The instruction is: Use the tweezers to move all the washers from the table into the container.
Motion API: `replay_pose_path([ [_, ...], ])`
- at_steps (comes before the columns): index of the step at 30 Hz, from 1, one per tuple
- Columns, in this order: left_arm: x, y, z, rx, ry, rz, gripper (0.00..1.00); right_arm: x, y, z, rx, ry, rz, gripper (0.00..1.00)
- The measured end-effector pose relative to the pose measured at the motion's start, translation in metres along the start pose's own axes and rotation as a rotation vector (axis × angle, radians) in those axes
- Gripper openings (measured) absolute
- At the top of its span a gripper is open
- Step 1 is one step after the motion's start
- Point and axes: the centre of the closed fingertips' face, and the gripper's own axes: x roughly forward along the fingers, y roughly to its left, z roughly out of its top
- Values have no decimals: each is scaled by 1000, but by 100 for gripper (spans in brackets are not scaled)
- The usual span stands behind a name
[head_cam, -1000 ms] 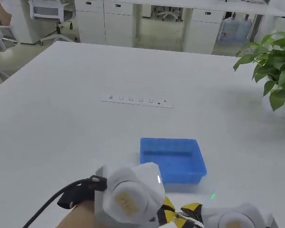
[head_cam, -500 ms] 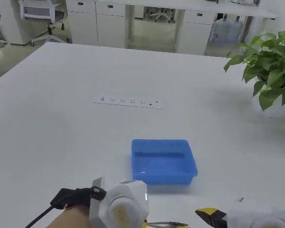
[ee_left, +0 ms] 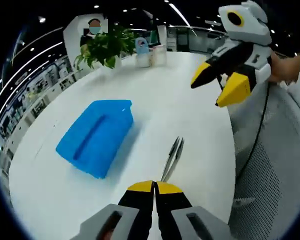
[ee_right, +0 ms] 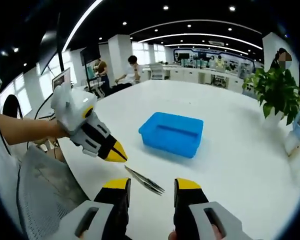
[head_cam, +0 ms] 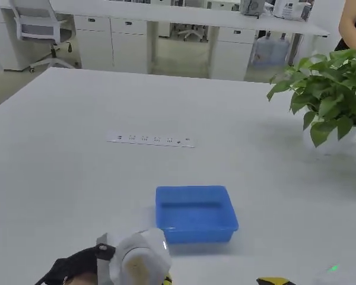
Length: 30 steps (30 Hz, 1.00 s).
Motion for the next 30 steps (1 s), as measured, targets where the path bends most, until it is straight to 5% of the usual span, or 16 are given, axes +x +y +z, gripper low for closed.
replay_pose_path([
  [5,-30,8,15,-201,-142,80,6,0,-3,16,42,-49,6,37],
  [13,-78,31,17,-348,-253,290,51,-4,-17,27,65,-84,-12,49],
  [16,-91,34,18,-396,-282,321,68,-5,-19,31,65,-92,-17,55],
  [19,-105,45,18,-429,-318,404,82,-6,-18,39,70,-117,-25,69],
  [22,-113,51,20,-487,-358,434,99,-10,-21,51,68,-174,-63,81],
  [25,-127,58,25,-504,-430,479,99,-14,-24,60,70,-225,-87,87],
  [30,-141,63,27,-495,-453,529,99,-17,-31,60,86,-229,-94,92],
])
